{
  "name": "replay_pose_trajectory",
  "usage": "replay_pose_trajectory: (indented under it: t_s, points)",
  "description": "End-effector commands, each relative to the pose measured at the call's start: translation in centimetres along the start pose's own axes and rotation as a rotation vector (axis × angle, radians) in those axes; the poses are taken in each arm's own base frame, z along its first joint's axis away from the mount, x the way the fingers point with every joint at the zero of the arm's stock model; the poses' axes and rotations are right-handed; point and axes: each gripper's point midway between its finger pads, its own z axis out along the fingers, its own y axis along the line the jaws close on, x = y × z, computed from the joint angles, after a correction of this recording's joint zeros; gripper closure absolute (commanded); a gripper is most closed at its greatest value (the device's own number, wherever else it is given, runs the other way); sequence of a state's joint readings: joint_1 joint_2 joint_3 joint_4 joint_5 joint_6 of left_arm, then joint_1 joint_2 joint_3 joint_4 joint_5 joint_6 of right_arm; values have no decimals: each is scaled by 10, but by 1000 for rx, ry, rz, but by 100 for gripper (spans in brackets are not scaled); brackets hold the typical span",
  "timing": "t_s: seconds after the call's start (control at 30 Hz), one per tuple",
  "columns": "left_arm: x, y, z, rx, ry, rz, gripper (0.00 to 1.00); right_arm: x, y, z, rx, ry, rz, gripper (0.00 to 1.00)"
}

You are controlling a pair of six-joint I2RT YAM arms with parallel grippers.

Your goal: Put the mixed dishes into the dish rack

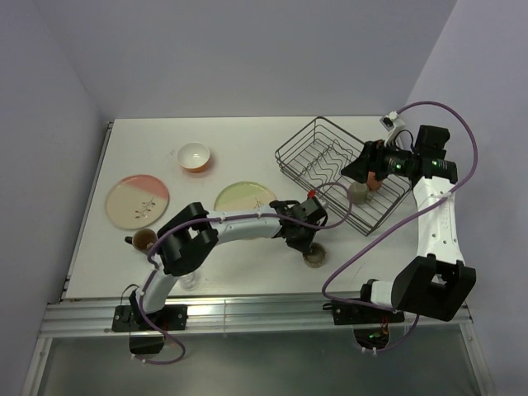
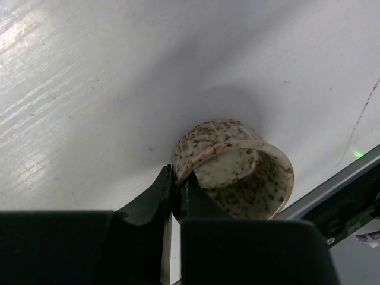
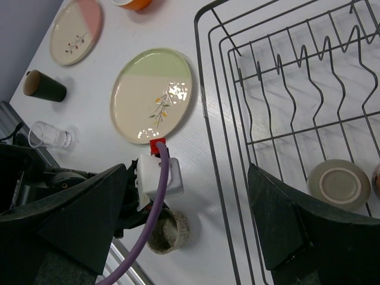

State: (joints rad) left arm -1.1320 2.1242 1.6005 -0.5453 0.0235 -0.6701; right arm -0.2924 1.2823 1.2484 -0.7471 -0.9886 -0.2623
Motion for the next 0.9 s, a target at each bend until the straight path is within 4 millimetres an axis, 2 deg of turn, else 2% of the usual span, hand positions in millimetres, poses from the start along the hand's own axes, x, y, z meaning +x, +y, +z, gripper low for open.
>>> replay_pose_trajectory:
  t_s: [0.0,0.07,0.1,0.13,0.17,0.2,0.23,0.3,0.33,0.37,0.4,0.43,0.47,0.5,0.53,0.6,0.63,0.7,0.73,0.77,0.8,0.87]
  points:
    - [-16,-4,-21,28,-75,-15,98,-1,1,-1,-1,-16,-19,11]
    - [-22,5,-37,41,-108,-60,100,0,1,-1,-1,-12,-15,11]
    - [-30,4,-44,75,-141,-79,100,2,0,0,1,-10,-15,11]
    - [-44,3,-65,131,-181,-119,100,3,0,0,3,-9,-12,11]
    - [-36,14,-66,139,-171,-143,100,4,0,0,1,-7,-5,11]
    - [-47,12,-76,189,-219,-158,100,4,0,1,-1,-6,-5,11]
    - [-48,23,-93,232,-236,-197,100,5,1,2,-6,-6,-1,11]
    - [-56,28,-111,302,-279,-233,100,7,5,5,-26,0,-2,11]
    - [-73,28,-140,390,-347,-238,100,9,9,7,-50,7,0,11]
    - [-67,36,-142,414,-342,-251,100,12,13,10,-71,17,-1,11]
    - [-71,38,-152,456,-360,-264,100,14,23,16,-108,33,-27,12]
    - [-79,49,-169,492,-412,-281,100,15,32,19,-152,35,-43,12]
    - [-82,46,-183,562,-420,-269,100,16,42,23,-190,38,-68,12]
    - [-85,48,-193,601,-432,-288,100,18,59,30,-251,47,-122,11]
    - [-94,59,-209,626,-473,-311,100,16,68,34,-290,33,-176,11]
    - [-97,60,-230,733,-482,-341,100,15,99,37,-405,1,-288,9]
    - [-104,72,-243,759,-515,-368,100,9,104,41,-429,-46,-363,9]
    - [-105,71,-264,869,-517,-387,100,2,130,36,-503,-117,-474,3]
    - [-107,78,-270,892,-528,-405,100,-3,138,40,-532,-173,-558,1]
    - [-108,78,-277,922,-534,-406,100,-5,147,37,-559,-210,-607,0]
    - [-110,72,-293,992,-549,-384,100,-5,159,33,-623,-230,-630,0]
    - [-110,74,-302,1042,-569,-375,100,-4,174,35,-700,-276,-715,0]
